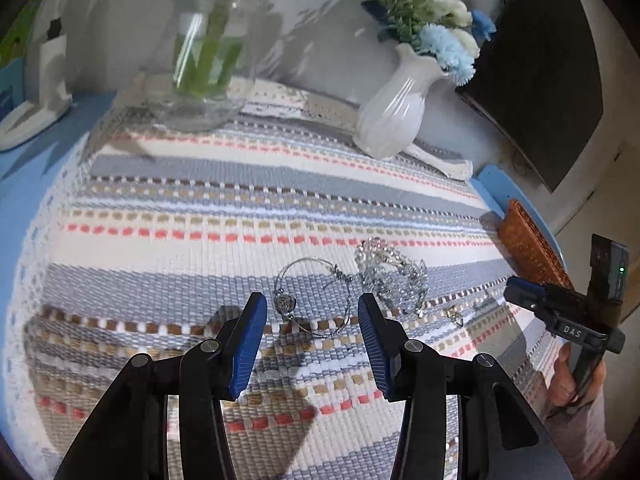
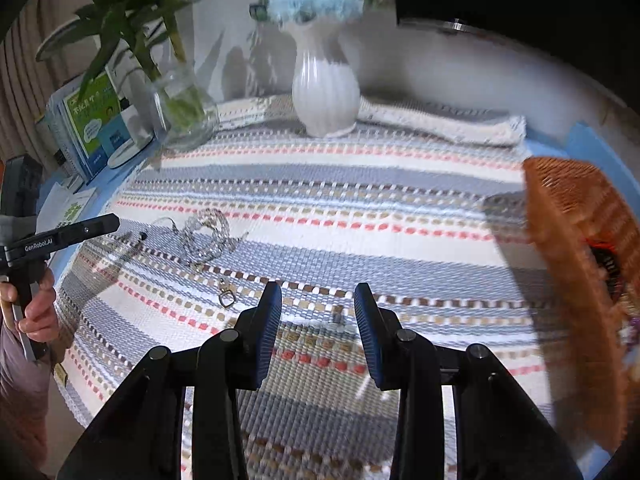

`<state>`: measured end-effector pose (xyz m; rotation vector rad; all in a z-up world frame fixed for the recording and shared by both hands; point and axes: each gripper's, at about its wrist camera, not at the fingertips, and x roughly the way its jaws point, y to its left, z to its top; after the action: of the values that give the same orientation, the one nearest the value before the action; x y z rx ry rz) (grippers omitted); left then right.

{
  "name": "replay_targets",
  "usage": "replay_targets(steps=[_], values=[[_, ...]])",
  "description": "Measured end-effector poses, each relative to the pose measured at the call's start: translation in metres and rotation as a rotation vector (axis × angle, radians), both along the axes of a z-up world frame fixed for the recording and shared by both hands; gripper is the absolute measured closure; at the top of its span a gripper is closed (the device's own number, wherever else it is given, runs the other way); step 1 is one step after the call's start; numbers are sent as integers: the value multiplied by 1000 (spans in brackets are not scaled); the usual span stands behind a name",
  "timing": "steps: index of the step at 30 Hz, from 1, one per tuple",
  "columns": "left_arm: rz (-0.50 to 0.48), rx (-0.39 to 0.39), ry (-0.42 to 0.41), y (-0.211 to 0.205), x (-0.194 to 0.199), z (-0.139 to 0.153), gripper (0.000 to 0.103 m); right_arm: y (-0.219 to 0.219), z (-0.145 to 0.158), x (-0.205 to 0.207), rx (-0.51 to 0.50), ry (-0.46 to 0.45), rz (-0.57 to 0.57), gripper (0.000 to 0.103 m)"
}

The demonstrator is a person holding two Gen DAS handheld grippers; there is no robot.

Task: Organize jewelry
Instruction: 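Move both tools back over the silver jewelry on the table, then grasp the clear bead bracelet with the left tool while the right tool grasps the silver chain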

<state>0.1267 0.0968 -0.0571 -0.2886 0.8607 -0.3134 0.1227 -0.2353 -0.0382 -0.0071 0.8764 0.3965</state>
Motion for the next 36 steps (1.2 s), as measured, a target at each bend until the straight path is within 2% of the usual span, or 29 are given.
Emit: replay_targets(steps=[6, 11, 16, 18, 21, 23, 25, 27, 29, 36], values=[[-17, -14, -6, -1, -2, 1, 55, 4, -22, 9, -5, 27, 18, 63], [-4, -22, -1, 1, -2, 2, 55, 9, -25, 11, -37, 22, 19, 63], [-52, -24, 113, -10, 3, 10, 59, 14, -25, 10, -58, 21, 24, 63], [-68, -34, 125, -16, 6, 21, 60, 16, -25, 10, -57, 26, 30, 63], [-95, -107, 119, -28, 26, 38, 60, 22, -23, 11, 11, 56, 65, 63], [-106, -85, 112, -40, 44, 40, 60, 30, -21, 11, 48, 65, 91, 63], [-124, -63, 143, -51, 68, 30, 62, 42, -18, 11, 54, 58, 115, 63], [-141, -81, 214, -59, 90, 9, 72, 50, -17, 10, 48, 47, 130, 63], [-151, -101, 247, -63, 97, -2, 74, 56, -17, 8, 40, 39, 138, 63], [-159, -69, 217, -64, 94, -7, 77, 70, -24, 3, -10, 34, 184, 63]])
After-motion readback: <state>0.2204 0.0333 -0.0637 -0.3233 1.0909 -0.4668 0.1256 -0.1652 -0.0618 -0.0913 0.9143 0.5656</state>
